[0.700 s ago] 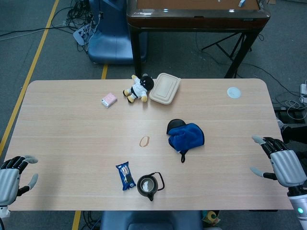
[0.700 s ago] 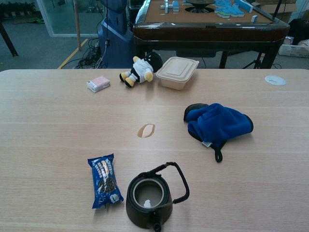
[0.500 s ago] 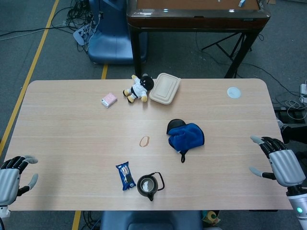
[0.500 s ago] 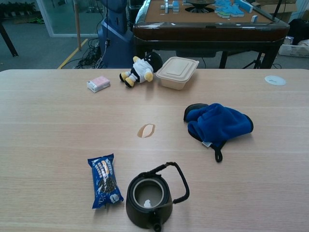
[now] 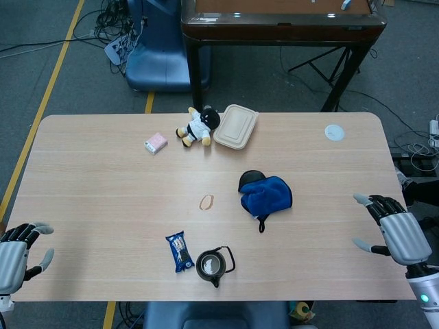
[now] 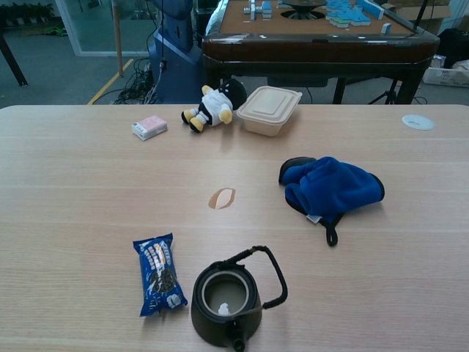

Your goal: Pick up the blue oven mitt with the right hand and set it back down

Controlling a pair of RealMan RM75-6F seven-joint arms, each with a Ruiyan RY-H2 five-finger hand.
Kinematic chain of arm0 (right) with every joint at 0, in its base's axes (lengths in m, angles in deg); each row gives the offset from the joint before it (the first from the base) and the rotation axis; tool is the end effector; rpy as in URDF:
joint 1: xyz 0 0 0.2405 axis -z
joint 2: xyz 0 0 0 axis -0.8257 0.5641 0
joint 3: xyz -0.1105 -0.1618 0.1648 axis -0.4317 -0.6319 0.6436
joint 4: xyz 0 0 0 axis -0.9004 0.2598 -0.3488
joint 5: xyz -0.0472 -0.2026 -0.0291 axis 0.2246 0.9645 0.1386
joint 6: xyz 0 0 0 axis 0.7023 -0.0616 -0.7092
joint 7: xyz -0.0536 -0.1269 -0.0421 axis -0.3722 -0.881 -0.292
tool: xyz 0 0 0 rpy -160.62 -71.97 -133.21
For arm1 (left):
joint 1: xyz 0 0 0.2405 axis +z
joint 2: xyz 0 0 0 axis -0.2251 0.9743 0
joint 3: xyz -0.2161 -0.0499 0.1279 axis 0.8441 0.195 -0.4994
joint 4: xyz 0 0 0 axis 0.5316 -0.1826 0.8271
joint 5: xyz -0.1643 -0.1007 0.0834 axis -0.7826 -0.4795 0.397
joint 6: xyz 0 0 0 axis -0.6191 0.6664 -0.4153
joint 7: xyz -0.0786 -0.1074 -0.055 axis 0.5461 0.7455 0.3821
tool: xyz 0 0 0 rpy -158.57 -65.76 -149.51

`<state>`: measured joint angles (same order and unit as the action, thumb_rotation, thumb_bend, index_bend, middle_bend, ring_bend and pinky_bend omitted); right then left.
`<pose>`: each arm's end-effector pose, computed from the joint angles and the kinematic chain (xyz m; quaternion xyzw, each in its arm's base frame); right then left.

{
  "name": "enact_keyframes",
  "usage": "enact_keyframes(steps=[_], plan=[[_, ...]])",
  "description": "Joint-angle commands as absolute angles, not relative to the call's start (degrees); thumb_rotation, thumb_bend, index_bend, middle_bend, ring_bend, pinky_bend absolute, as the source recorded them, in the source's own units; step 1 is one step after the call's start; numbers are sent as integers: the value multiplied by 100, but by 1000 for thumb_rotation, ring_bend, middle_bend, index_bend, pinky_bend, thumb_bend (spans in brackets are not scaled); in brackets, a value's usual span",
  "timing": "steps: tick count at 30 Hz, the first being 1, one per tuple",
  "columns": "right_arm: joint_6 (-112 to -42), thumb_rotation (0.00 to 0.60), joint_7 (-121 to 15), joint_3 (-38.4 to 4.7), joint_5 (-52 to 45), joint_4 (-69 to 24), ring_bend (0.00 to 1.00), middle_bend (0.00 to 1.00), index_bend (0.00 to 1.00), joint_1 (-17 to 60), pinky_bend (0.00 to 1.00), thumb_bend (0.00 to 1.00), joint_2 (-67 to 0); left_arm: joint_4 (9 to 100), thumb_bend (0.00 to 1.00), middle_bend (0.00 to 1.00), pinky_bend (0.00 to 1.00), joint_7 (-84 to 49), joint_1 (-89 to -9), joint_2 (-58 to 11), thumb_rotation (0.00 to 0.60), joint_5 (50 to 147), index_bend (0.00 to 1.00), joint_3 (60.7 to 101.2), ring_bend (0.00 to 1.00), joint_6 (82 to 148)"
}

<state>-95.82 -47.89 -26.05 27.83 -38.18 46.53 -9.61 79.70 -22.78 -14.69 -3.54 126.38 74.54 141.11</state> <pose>-0.2985 -0.1966 0.1703 0.6641 -0.3524 0.4015 0.5230 -0.2930 0.1593 0.1620 -0.5872 -0.3667 -0.3997 0.6007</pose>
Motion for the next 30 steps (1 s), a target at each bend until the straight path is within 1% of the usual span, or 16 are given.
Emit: enact_keyframes(steps=[1,4,9,18,23,30], plan=[[-9493,600,-4807,-2589,2791,-3836,198,286,178,4575,216,41,-968,7966,300,320,260,-2279,-1472,-358,600,12634,381,7453,258,14102],[-9355,600,-4823,-2559,2810,-3851,198,286,178,4452,216,41,-1017,7964,301,320,260,-2282,-1476,-364,600,12639,382,7448,258,14092],[-8912,600,-4843,-2482,2754,-3849,198,288,178,4127,216,41,-1186,7962,301,320,260,-2274,-1465,-368,600,12642,382,7444,258,14108],[-7831,600,-5138,-2298,2504,-3847,198,287,178,3361,216,40,-1598,7983,301,320,260,-2264,-1438,-354,600,12653,382,7440,258,14150],[-7150,600,-5443,-2121,2150,-3757,198,283,178,2886,216,41,-1868,7995,301,320,261,-2258,-1446,-352,600,12677,382,7442,258,14152],[-6265,600,-5860,-1904,1500,-3273,199,261,178,2262,216,41,-2469,7987,302,320,260,-2254,-1402,-356,600,12664,382,7432,258,14202]])
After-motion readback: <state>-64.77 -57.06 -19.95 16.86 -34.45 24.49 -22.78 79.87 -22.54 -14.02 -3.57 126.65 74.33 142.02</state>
